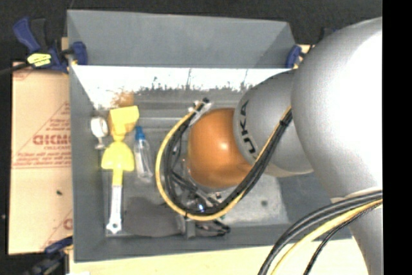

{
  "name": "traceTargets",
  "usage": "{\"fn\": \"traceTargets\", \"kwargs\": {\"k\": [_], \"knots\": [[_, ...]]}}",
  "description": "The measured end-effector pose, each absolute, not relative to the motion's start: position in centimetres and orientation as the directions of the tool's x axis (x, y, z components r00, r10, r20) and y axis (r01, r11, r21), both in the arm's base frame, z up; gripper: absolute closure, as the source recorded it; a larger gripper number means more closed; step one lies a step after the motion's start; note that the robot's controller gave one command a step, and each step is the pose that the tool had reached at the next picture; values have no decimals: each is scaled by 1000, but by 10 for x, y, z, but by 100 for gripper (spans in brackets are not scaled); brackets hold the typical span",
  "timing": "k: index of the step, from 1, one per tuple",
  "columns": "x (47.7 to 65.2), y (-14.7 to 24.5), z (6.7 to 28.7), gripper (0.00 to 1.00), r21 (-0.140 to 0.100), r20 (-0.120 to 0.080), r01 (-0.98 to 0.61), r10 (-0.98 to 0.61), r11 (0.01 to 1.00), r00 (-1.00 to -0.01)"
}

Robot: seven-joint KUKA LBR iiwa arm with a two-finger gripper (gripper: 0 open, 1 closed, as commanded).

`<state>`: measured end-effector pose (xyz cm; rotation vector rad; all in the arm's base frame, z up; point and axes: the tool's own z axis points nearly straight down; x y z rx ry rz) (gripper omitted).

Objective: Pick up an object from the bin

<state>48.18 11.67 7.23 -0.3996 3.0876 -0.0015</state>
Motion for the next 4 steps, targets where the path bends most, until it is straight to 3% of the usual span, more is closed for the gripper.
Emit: {"fn": "traceTargets", "kwargs": {"k": [1, 3, 4], "knots": [[488, 127, 73, 100, 1, -16, -135, -134, 991, -991], [488, 129, 76, 100, 3, -12, -106, -106, 994, -994], [486, 129, 94, 100, 2, -3, -108, -108, 994, -994]]}}
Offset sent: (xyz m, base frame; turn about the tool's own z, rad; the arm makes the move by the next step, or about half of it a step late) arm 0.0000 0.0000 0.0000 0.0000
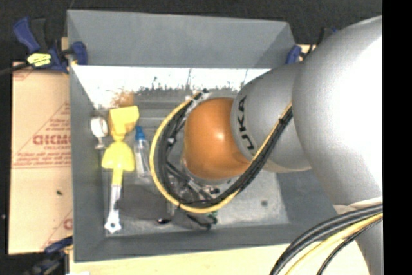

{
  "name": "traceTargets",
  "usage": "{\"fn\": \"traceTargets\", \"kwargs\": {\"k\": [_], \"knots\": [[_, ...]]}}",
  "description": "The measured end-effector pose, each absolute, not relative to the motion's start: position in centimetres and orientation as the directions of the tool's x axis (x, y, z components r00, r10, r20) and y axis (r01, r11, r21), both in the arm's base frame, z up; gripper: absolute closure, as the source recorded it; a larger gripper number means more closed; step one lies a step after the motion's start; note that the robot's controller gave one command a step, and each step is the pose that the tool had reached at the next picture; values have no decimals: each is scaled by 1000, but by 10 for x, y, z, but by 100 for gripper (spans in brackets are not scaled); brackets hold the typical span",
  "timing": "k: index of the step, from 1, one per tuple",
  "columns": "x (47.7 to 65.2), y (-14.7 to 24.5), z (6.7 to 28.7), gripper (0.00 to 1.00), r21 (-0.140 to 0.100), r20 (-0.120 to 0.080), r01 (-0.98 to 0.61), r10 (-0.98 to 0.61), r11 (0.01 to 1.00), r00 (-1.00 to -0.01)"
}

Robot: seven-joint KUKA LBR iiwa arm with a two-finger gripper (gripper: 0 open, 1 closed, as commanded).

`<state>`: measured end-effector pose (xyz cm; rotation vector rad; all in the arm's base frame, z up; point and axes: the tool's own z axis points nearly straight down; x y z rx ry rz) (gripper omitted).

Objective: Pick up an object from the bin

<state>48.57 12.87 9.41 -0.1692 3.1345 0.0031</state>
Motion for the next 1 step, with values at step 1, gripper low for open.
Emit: {"fn": "traceTargets", "kwargs": {"k": [1], "knots": [[487, 129, 113, 100, 3, -9, -109, -109, 994, -994]]}}
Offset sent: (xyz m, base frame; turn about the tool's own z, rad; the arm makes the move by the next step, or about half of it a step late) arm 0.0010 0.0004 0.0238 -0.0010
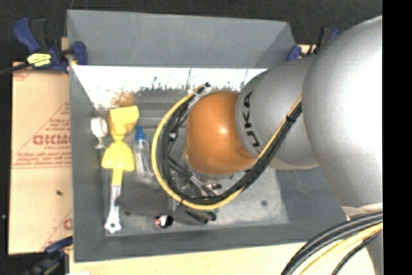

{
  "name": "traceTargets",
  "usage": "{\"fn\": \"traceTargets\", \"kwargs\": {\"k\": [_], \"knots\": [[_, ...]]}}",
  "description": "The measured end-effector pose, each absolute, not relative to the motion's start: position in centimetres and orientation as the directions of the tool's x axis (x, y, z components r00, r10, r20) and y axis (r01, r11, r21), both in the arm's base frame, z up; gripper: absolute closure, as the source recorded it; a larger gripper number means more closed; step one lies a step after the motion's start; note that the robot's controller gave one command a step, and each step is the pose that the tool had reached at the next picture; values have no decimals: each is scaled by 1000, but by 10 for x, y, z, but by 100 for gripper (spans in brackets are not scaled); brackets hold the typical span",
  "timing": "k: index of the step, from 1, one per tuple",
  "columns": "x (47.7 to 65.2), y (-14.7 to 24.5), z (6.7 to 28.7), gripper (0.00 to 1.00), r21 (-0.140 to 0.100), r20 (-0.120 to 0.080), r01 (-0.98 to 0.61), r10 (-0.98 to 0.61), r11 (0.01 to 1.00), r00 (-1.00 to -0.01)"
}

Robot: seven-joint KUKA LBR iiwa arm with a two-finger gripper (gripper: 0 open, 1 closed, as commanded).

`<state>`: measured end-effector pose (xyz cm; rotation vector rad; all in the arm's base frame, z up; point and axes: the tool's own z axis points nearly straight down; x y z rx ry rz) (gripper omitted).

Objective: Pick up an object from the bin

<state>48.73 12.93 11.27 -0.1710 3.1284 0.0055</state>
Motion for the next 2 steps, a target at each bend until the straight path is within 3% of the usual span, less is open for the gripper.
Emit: {"fn": "traceTargets", "kwargs": {"k": [2], "knots": [[488, 130, 138, 100, 4, -12, -110, -110, 994, -994]]}}
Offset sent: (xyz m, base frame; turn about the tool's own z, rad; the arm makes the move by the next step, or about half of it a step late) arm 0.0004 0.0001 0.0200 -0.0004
